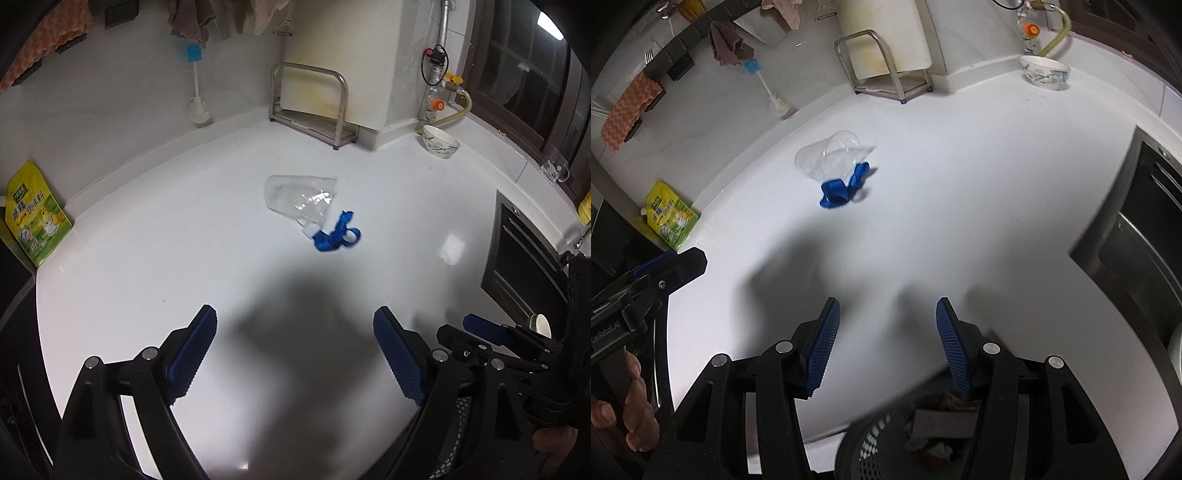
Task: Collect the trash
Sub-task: 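Move both tools back toward the clear plastic cup and blue cloth, then grasp the blue cloth with the right tool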
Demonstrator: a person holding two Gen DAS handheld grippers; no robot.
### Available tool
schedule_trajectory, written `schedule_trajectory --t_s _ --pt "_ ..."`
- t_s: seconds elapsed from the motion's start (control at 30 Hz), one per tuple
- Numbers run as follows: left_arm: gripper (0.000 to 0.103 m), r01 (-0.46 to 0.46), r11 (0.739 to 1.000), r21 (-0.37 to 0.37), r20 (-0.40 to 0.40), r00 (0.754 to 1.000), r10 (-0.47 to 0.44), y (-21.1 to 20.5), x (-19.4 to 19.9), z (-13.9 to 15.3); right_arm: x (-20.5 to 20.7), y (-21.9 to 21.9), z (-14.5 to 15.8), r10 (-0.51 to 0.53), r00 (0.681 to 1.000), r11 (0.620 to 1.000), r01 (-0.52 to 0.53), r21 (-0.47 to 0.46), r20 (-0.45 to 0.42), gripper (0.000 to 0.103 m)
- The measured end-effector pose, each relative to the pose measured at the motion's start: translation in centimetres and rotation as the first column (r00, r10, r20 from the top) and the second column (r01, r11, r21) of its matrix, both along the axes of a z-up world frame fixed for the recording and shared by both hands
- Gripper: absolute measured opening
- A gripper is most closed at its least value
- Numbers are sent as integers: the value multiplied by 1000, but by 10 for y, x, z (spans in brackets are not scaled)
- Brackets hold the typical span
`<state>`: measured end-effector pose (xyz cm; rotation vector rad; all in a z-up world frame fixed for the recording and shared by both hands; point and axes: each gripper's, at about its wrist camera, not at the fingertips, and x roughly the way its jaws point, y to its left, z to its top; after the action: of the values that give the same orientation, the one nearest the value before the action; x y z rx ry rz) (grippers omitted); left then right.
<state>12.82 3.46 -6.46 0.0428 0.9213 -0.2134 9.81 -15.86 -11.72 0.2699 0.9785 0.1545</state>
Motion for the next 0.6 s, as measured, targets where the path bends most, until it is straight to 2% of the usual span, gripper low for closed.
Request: schedule_trajectory --t_s 0.37,0.6 --pt "87 17 1000 26 5 1000 -17 31 66 -14 66 36 2 -2 1000 1000 2 -15 19 54" --pt "87 14 999 35 -11 1000 -14 44 91 -24 100 54 -3 -2 1000 999 3 -33 12 56"
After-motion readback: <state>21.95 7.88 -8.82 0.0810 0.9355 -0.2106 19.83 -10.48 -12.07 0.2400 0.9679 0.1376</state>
